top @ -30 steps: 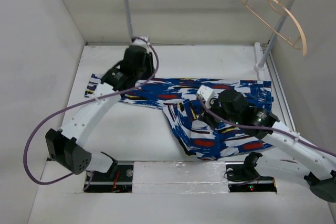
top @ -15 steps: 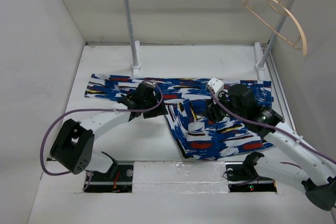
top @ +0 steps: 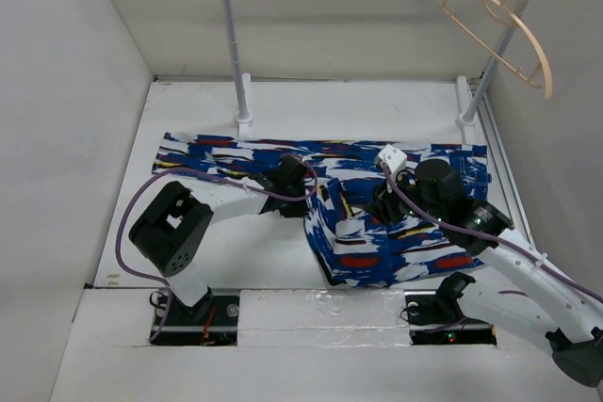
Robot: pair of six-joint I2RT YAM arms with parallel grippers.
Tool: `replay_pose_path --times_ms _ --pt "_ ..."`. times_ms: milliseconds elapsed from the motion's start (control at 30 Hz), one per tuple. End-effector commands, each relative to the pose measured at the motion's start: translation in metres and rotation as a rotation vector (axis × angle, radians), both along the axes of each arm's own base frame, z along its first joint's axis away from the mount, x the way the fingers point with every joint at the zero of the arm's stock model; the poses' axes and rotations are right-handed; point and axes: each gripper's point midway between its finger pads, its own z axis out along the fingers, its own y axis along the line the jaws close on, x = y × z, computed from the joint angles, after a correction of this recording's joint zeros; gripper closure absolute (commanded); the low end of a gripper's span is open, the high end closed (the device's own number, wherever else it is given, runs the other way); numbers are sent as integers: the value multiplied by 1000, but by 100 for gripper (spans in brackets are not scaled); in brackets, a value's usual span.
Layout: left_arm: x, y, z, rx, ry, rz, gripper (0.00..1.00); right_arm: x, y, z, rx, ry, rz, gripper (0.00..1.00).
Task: Place the trousers on the hanger
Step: Flatten out the trousers at the center of the board.
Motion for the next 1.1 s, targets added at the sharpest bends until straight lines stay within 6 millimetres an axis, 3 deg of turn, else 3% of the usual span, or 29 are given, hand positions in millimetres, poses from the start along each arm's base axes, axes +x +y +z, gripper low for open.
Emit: replay_pose_path --times_ms 0,33,133,233,267,333,367,400,433,500,533,600,667,867,1000,1067 --pt "8 7 6 37 -24 50 95 6 4 18 46 -54 1 58" --pt "11 15 8 67 -43 69 100 8 1 18 41 -55 -14 58" --pt "8 35 21 113 -74 126 100 10 -2 17 25 -59 -9 58" --pt "5 59 52 144 -137 201 100 14 -5 20 15 -68 -11 58" --pt "5 65 76 108 -187 243 100 16 -7 20 7 -73 -10 58" --pt "6 101 93 169 -222 346 100 19 -9 16 -9 -65 -16 58" --pt "8 114 117 134 -272 400 100 22 -12 14 -16 -60 -33 58" --pt "17 142 133 150 -315 512 100 26 -16 10 -24 -51 -49 58" --pt "15 165 141 180 -332 572 100 28 -18 5 -33 -38 -56 58" --pt "15 205 181 152 -432 718 100 33 -22 -1 -38 -20 -70 56" --pt "16 238 191 166 -453 825 100 33 -22 -8 -52 2 -70 56" --pt "8 271 221 154 -536 934 100 36 -26 -14 -60 24 -84 48" --pt "-6 306 235 190 -581 1064 100 37 -28 -23 -70 53 -87 36" --pt "-32 347 254 322 -651 1269 100 44 -45 -43 -99 122 -119 31" --pt "-32 357 270 373 -677 1310 100 43 -64 -57 -113 162 -173 32" --pt "-30 354 260 382 -637 1291 100 46 -76 -63 -119 163 -221 33"
